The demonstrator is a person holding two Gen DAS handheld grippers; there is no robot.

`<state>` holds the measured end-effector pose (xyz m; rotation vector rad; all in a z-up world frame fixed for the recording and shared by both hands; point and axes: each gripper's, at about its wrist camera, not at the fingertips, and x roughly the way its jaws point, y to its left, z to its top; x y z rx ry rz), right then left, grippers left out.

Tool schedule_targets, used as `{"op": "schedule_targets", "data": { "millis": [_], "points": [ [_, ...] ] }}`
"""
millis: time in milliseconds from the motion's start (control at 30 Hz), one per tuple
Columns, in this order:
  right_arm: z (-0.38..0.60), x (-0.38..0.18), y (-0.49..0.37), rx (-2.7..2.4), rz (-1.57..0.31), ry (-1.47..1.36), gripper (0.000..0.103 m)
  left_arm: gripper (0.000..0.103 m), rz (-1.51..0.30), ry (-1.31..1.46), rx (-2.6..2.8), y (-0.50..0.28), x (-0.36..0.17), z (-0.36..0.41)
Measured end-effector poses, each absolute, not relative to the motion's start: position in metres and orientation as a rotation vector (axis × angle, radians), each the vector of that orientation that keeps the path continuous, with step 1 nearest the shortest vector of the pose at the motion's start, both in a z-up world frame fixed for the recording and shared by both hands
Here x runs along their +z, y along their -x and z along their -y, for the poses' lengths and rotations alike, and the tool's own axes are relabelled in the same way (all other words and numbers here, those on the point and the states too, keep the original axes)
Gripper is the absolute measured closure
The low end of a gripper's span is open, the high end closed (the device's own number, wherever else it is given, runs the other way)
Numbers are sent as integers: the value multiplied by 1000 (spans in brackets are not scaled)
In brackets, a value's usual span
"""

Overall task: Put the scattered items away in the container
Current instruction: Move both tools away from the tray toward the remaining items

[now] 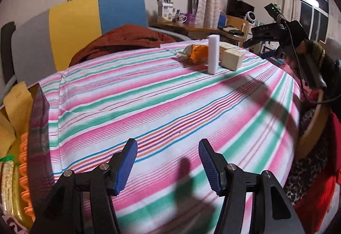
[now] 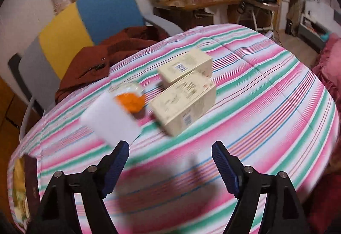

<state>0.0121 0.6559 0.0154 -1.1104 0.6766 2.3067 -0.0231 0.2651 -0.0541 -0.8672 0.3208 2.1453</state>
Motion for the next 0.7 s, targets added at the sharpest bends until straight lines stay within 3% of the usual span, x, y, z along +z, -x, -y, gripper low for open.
{"op": "schedule_targets", "data": {
  "millis": [267, 500, 700],
  "points": [
    [-716, 3, 12, 2205, -738, 1185, 20, 40, -389, 933, 2213, 33, -66, -289],
    [-728, -1, 34, 2180, -669, 1160, 17, 29, -418, 969, 2272, 33, -69, -299],
    [-719, -4, 48, 2190, -569, 1150, 12, 28, -403, 970, 2299, 31, -70, -298]
  ]
}}
